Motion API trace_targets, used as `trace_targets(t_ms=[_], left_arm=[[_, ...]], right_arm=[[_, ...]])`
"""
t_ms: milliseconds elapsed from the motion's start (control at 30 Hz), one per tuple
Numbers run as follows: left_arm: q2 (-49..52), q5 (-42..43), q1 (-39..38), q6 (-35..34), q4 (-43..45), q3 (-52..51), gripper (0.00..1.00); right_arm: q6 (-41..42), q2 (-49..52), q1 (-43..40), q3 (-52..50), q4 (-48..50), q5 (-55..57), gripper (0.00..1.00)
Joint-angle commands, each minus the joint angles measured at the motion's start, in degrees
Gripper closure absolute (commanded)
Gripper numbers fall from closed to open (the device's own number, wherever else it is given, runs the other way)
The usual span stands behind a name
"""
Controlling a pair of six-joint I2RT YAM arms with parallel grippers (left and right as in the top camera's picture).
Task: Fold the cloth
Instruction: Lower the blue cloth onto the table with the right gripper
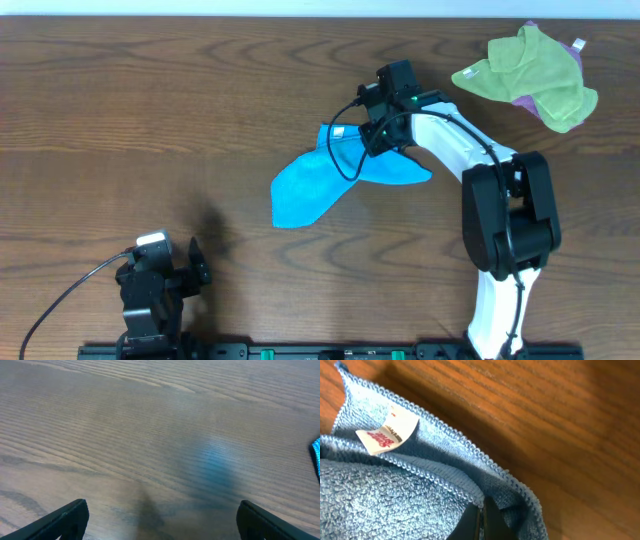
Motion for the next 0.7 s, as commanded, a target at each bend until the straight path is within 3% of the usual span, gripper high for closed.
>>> trace_targets(t_ms=[0,400,667], left_arm=[[-0.37,-0.50,0.13,0.33,-0.07,-0.52,0.04],[-0.37,-0.50,0.13,0.33,-0.07,-0.52,0.05],[-0.37,-0.50,0.13,0.33,-0.07,-0.52,0.05]], right_arm=[[-0.02,-0.13,-0.22,0.28,-1.27,0.13,0.99],[-0.72,-15.21,1.03,0.33,-12.33,-0.85,0.99],[-10.60,-25.09,1.33,0.33,-28.98,-4.83,0.98]])
